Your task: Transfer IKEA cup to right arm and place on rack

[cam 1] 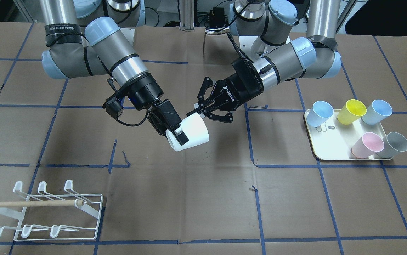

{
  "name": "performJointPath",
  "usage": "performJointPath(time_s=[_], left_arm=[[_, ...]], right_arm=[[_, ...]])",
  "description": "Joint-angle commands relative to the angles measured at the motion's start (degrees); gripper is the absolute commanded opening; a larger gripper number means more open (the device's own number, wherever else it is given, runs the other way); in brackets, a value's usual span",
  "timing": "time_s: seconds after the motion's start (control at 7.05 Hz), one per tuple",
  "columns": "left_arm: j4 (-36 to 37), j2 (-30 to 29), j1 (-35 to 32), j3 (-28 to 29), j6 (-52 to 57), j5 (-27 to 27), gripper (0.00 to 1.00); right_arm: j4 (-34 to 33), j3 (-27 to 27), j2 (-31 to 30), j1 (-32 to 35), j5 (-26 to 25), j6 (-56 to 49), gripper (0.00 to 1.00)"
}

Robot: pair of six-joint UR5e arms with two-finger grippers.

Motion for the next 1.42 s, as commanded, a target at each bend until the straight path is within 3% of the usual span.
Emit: performJointPath(time_s=[0.0,0.57,0.85,1.28], left_arm=[[0.00,0.07,0.07,0.01,0.00,0.05,0.09],[0.09,0.59,0.07,0.19,-0.09,3.03,0.58],[0.09,1.38,0.25,0.19,-0.70,3.03,0.98],[-0.09,3.75,4.80,-0.42,-2.20,1.81,0.99]], right_arm=[[0.02,-0.47,0.00,0.01,0.17,0.15,0.47],[0.02,-0.74,-0.26,0.01,0.25,0.24,0.45],[0.02,-0.82,-0.17,-0.08,0.34,0.24,0.43],[0.89,-3.53,0.70,-0.96,0.25,-0.46,0.36]])
